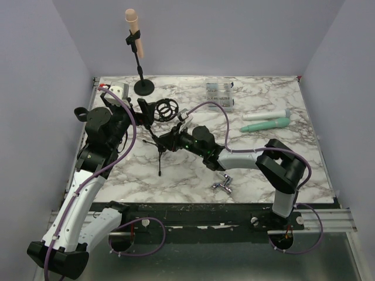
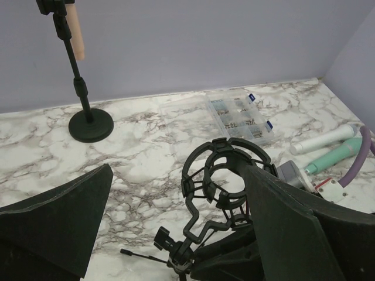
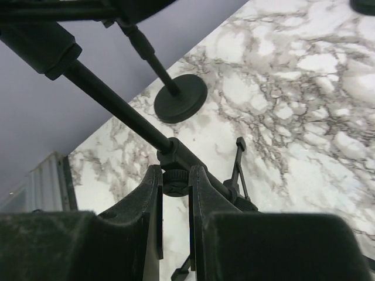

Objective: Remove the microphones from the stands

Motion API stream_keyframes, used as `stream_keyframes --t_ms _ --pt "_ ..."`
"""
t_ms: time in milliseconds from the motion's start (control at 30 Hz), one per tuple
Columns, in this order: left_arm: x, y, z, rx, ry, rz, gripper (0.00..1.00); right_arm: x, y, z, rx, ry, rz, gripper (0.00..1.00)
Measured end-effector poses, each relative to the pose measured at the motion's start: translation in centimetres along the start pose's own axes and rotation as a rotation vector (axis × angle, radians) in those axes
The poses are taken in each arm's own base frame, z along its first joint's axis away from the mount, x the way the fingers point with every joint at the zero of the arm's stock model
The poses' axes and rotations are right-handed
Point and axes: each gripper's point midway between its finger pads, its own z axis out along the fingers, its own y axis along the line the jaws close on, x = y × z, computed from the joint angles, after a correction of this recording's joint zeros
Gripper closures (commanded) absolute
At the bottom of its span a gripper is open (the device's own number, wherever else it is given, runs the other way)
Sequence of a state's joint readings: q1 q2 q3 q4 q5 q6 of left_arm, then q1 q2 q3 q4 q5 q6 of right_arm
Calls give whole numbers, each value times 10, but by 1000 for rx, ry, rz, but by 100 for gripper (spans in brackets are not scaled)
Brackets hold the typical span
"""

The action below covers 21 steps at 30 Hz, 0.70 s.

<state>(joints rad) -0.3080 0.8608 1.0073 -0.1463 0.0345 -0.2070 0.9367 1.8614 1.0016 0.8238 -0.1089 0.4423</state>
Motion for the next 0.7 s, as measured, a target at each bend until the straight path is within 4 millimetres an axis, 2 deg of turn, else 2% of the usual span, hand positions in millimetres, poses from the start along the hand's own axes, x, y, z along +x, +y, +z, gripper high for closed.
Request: stream_keyframes --t_ms 167,433,700 --pt "1 0 0 0 3 0 1 -3 -7 -1 37 -11 -60 99" --pt "1 0 0 -1 6 0 1 4 -5 4 4 -36 22 99" --pt "1 0 0 -1 5 0 1 7 -10 -2 10 -54 85 72"
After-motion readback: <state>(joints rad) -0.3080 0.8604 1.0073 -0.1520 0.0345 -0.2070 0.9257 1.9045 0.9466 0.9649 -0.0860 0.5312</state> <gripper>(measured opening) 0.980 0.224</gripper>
